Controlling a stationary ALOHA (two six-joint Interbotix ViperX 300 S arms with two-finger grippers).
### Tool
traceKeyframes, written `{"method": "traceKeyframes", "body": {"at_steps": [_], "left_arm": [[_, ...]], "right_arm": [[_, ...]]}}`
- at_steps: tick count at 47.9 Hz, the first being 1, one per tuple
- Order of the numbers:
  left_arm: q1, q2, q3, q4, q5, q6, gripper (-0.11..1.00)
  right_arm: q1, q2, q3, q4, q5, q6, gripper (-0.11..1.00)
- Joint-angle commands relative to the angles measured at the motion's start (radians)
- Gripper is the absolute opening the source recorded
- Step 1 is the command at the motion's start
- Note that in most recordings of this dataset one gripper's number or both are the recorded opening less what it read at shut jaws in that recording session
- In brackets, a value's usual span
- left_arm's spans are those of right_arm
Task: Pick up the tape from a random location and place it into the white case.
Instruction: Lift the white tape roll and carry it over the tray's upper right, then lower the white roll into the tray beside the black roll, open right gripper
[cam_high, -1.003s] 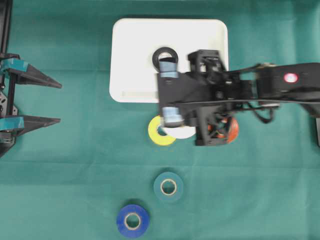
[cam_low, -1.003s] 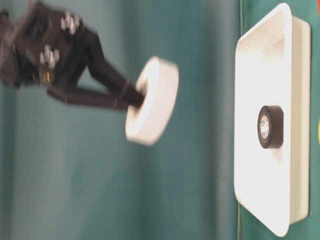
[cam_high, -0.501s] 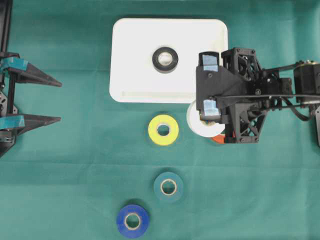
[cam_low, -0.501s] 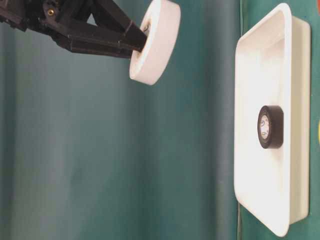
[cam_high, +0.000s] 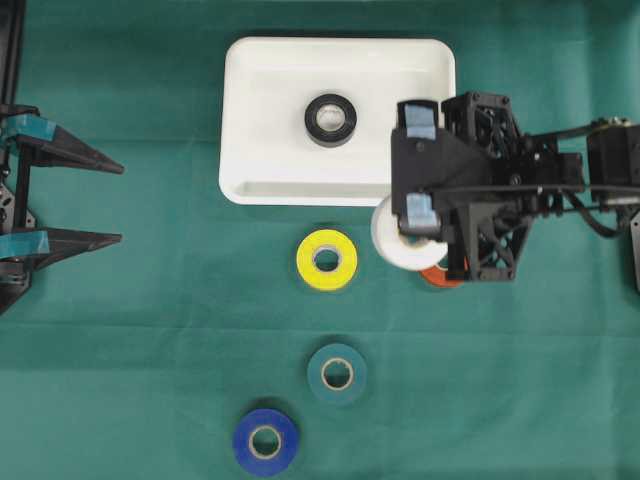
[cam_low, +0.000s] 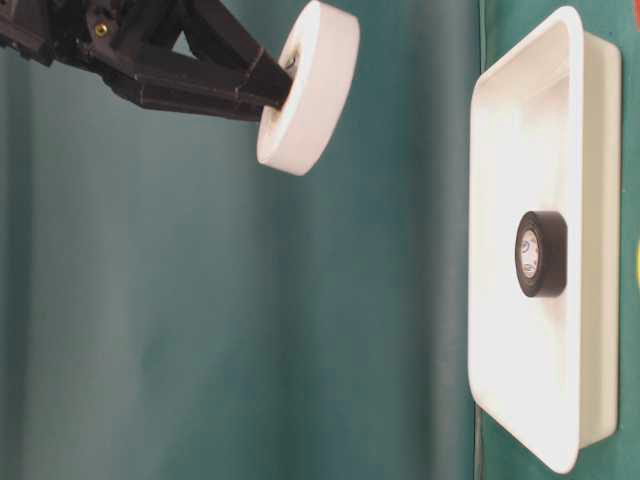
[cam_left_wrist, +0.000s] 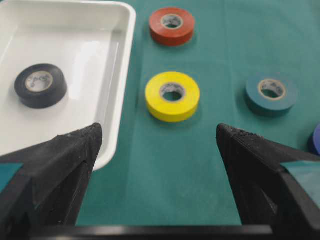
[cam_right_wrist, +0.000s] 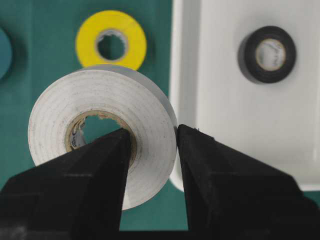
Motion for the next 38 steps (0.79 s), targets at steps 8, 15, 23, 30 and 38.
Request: {"method": "traceKeyframes", "body": {"at_steps": [8, 15, 23, 30, 38], "left_arm": [[0.003, 0.009, -0.012, -0.003, -0.002, -0.002, 0.95], [0.003, 0.008, -0.012, -0.003, -0.002, -0.002, 0.95], [0.003, 0.008, -0.012, -0.002, -0.002, -0.002, 0.95], [0.003, 0.009, -0.012, -0.003, -0.002, -0.002, 0.95], [0.003, 0.009, -0.014, -0.003, -0.002, -0.002, 0.95]], "right_arm": [[-0.063, -0.008, -0.018, -0.023, -0.008, 0.002, 0.32], [-0.117, -0.005, -0.020, -0.038, -0.018, 0.002, 0.32], [-0.195, 0.011, -0.020, -0.040, -0.037, -0.002, 0.32], [-0.258, 0.031, -0.028, -0.040, -0.044, -0.009, 0.32], [-0.331, 0.057, -0.046, -0.044, -0.054, -0.012, 0.32]]}}
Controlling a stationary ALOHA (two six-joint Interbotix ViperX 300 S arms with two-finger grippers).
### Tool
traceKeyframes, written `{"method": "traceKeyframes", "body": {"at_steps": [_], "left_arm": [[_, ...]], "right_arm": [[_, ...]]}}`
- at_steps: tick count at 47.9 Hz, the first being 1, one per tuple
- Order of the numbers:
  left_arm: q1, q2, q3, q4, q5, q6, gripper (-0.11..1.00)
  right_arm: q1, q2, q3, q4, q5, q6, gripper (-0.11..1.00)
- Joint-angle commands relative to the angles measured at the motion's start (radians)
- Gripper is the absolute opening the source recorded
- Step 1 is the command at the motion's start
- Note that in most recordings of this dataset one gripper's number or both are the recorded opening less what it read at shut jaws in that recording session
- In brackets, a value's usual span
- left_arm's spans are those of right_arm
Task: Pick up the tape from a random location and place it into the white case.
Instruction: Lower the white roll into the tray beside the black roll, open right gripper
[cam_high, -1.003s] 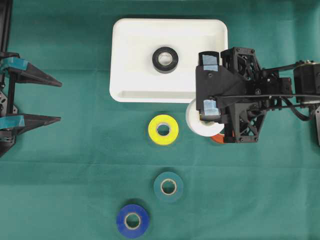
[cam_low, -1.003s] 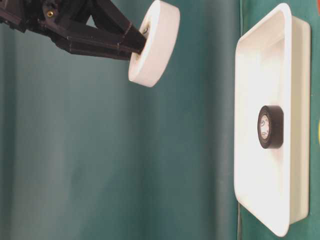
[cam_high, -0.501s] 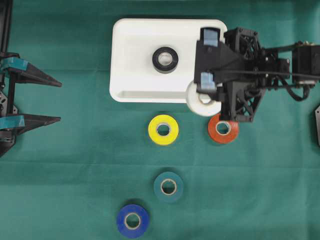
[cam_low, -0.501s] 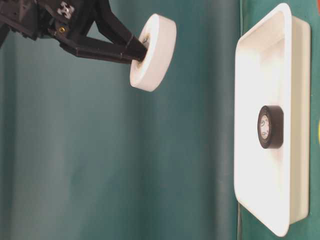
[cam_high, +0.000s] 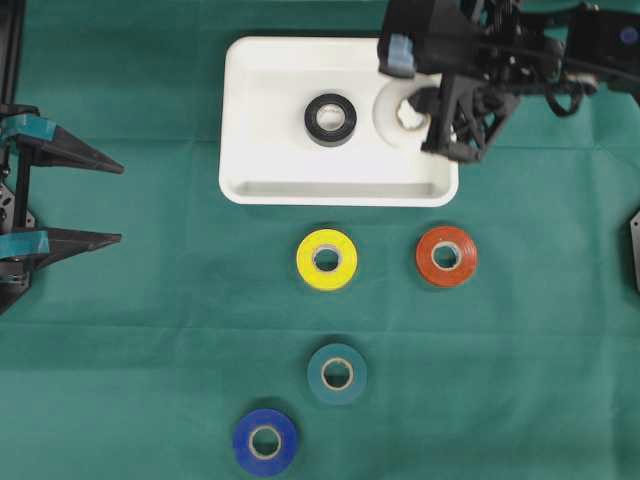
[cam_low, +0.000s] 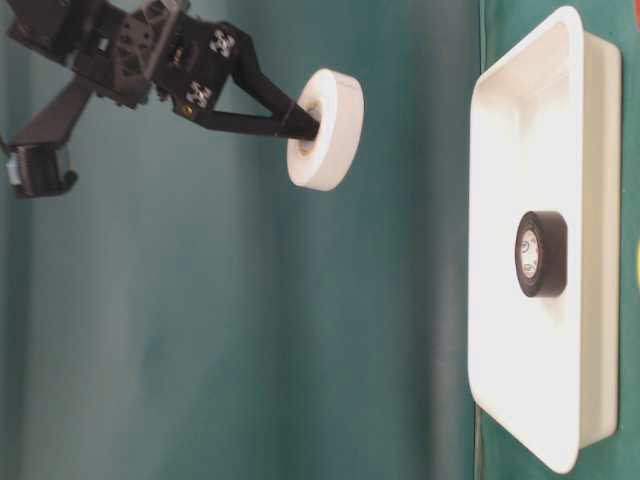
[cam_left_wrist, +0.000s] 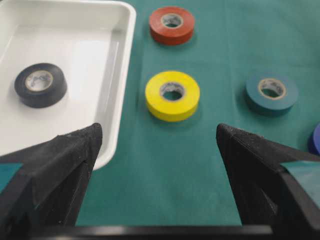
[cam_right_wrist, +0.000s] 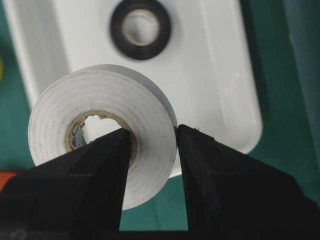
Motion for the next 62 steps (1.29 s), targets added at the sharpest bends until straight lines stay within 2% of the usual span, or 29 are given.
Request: {"method": "traceKeyframes", "body": {"at_steps": [1, 16, 62], "left_arm": [[0.003, 0.006, -0.014, -0.002, -0.003, -0.002, 0.95], [0.002, 0.008, -0.012, 0.000, -0.002, -0.002, 0.95], [0.003, 0.008, -0.014, -0.002, -0.002, -0.002, 0.95]], "right_arm": [[-0.038, -0.003, -0.038, -0.009, -0.012, -0.002, 0.32], [-0.144, 0.044, -0.072, -0.025, -0.023, -0.002, 0.32], [-0.147, 0.052, -0.071, -0.025, -0.023, -0.003, 0.32]]}}
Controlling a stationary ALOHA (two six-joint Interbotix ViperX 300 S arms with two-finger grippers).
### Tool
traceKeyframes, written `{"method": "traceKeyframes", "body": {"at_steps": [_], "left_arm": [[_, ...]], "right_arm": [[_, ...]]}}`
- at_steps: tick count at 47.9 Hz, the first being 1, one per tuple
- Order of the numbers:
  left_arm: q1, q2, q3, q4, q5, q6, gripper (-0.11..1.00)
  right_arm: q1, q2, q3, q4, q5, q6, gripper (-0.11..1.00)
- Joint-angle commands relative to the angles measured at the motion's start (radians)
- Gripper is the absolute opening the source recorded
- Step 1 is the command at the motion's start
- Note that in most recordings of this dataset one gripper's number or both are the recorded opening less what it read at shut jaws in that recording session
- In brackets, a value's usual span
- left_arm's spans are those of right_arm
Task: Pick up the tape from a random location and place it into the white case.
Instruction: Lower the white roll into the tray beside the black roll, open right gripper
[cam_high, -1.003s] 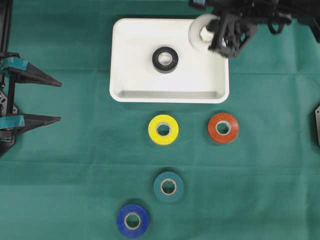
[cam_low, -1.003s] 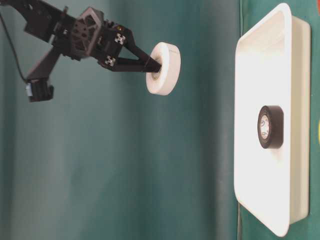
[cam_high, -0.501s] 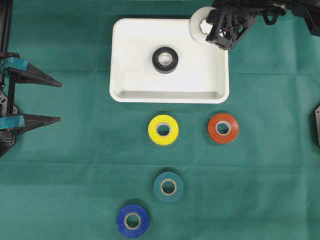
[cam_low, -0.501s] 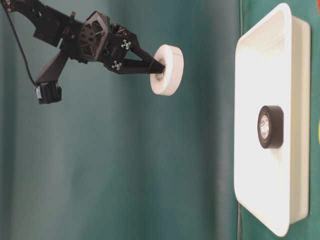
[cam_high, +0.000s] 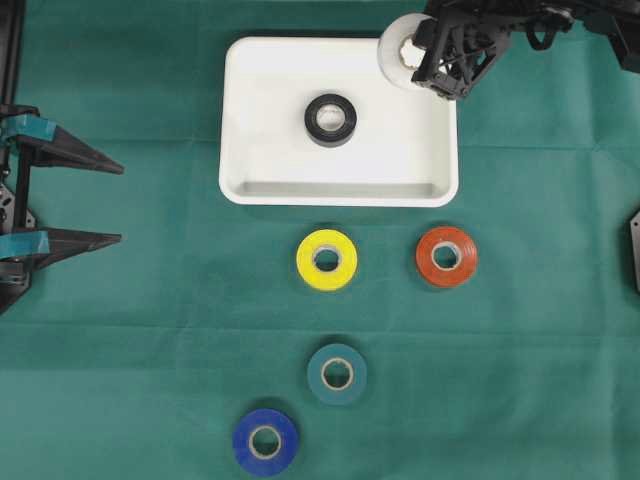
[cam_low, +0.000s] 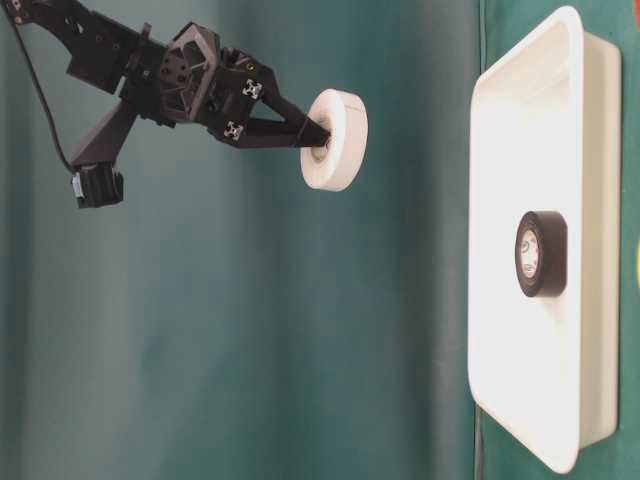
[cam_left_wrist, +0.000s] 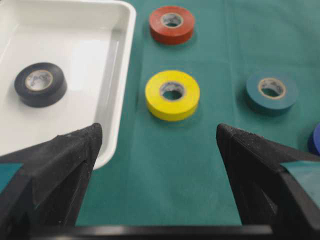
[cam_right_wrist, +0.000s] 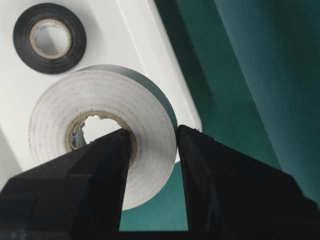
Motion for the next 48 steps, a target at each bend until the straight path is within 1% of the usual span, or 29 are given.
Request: {"method": "traceKeyframes", "body": {"at_steps": [1, 27, 37, 48], "left_arm": [[0.003, 0.008, -0.012, -0.002, -0.005, -0.002, 0.95], [0.003, 0.006, -0.012, -0.002, -0.005, -0.002, 0.95], [0.003, 0.008, -0.012, -0.002, -0.005, -0.002, 0.95], [0.003, 0.006, -0.012, -0.002, -0.005, -0.002, 0.95]], "right_arm": [[-0.002, -0.014, -0.028, -0.003, -0.006, -0.002, 0.32], [-0.002, -0.011, -0.017, -0.003, -0.012, 0.000, 0.32], [-0.002, 0.023, 0.025, -0.003, -0.069, 0.011, 0.32], [-0.011, 0.098, 0.095, -0.002, -0.187, 0.014, 0.32]]}}
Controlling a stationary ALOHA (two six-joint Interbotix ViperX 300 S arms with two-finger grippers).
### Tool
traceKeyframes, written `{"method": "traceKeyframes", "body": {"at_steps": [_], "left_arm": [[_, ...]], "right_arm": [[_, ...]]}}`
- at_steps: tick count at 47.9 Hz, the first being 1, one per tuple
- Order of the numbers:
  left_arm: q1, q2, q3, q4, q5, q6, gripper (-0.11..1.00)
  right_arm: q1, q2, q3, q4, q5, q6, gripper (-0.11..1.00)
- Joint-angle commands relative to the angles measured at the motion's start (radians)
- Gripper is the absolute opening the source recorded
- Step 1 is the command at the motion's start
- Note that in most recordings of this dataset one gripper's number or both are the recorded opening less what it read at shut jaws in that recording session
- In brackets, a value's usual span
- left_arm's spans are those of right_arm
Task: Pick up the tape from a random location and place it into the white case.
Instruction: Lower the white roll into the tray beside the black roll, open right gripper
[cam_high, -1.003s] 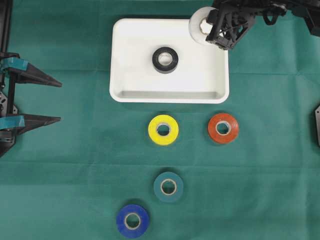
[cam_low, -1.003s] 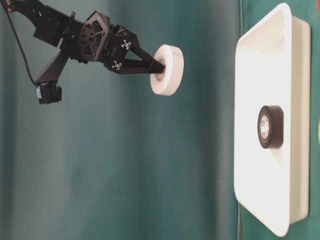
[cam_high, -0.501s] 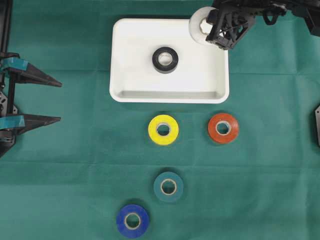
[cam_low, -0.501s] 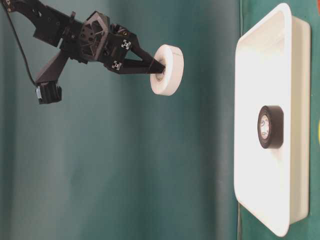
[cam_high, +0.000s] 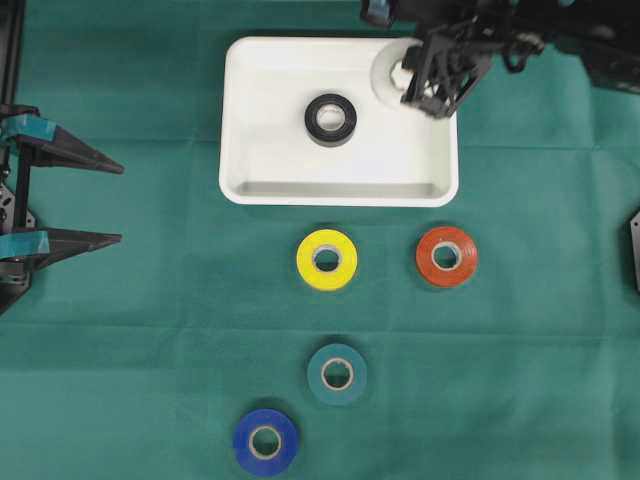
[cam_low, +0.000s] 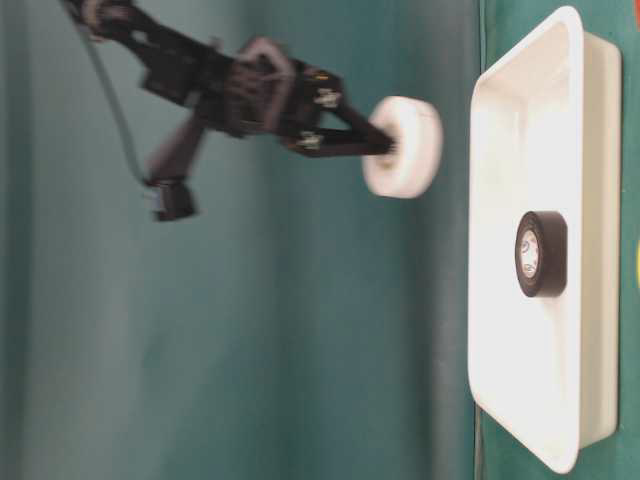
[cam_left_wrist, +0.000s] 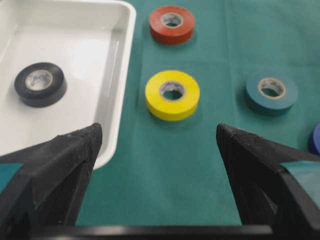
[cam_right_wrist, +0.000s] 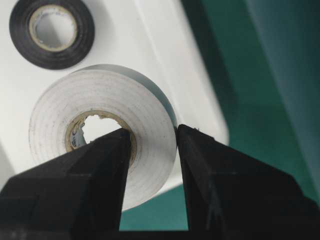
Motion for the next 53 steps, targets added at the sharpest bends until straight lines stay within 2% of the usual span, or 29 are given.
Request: {"method": "traceKeyframes", "body": {"at_steps": [1, 22, 53], "left_arm": [[0.003, 0.009, -0.014, -0.002, -0.005, -0.002, 0.95], [0.003, 0.009, -0.012, -0.002, -0.005, -0.002, 0.95], [0.003, 0.008, -0.014, -0.002, -0.005, -0.002, 0.95]], "right_arm": [[-0.009, 0.008, 0.006, -0.002, -0.044, 0.002, 0.32], [-0.038, 0.149, 0.075, 0.012, -0.229, 0.005, 0.32], [-0.038, 0.172, 0.074, 0.015, -0.224, 0.003, 0.31]]}}
